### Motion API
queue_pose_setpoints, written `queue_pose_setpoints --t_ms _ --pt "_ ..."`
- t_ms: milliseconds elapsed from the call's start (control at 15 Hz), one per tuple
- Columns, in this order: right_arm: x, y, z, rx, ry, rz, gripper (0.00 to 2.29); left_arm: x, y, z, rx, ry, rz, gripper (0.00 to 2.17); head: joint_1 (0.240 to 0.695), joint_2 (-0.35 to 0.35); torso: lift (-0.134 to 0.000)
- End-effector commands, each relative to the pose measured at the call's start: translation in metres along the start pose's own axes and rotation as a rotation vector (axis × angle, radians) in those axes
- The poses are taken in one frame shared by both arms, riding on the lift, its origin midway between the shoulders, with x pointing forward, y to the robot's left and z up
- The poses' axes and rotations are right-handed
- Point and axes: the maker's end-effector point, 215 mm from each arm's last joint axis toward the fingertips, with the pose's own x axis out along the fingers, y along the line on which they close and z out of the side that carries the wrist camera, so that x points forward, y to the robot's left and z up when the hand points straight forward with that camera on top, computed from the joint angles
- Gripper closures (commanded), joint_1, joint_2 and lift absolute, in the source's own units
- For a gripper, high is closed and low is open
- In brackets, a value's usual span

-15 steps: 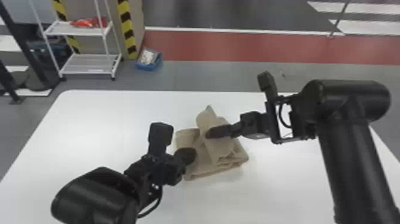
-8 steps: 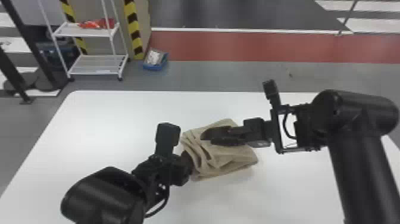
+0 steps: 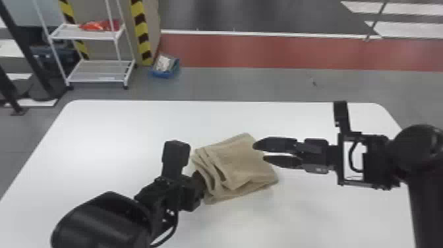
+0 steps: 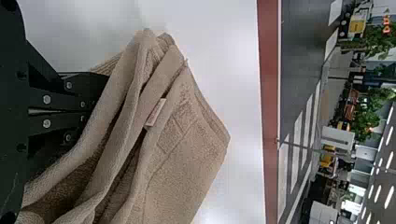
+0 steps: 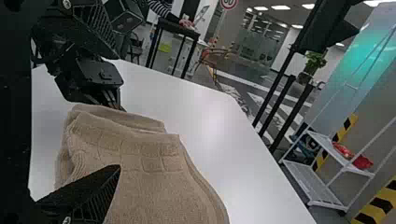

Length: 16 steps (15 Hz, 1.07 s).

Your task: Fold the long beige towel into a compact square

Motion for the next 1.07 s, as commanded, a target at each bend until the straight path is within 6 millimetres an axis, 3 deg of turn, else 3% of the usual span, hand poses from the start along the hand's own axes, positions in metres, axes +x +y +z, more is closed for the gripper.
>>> queue_pose_setpoints --t_ms 0,67,133,200,333,533,733,867,1000 --pt "-0.04 -0.015 -0.001 0.003 -0.037 -0.026 0.05 -0.011 0.002 0.021 0.001 -0.052 0.008 0.58 0.695 -0.086 -0.124" --pt "-0.052 -0.02 -0.005 -0.003 -0.038 -0.046 0.05 -0.016 0.006 0.027 -0.002 -0.067 0.013 0.17 0.695 -0.099 -0.124" --pt "-0.061 -0.022 -0.009 -0.003 -0.045 -0.047 0.05 -0.021 0.013 0.028 -0.009 -0.075 0.024 0.1 0.695 -0.115 -0.124" --pt "-0.072 -0.025 -0.012 0.008 -0.057 -0.042 0.05 -0.026 0.013 0.037 -0.009 -0.096 0.024 0.09 0.695 -0.138 -0.124" --pt "-0.081 -0.02 -0.019 0.031 -0.081 0.005 0.14 -0.034 0.024 0.033 -0.021 -0.1 0.042 0.1 0.695 -0.15 -0.124" --pt "-0.092 -0.017 -0.044 0.016 -0.082 -0.011 0.22 -0.043 0.029 0.034 -0.03 -0.122 0.055 0.1 0.695 -0.151 -0.124" --pt "-0.103 -0.017 -0.056 0.014 -0.09 -0.018 0.22 -0.057 0.06 0.039 -0.024 -0.142 0.109 0.1 0.695 -0.146 -0.124" --pt "-0.114 -0.011 -0.059 0.013 -0.11 0.008 0.22 -0.072 0.098 0.046 -0.043 -0.179 0.173 0.1 0.695 -0.126 -0.124" --pt "-0.119 0.0 -0.065 -0.004 -0.111 0.032 0.41 -0.097 0.142 0.071 -0.054 -0.281 0.257 0.1 0.695 -0.099 -0.124"
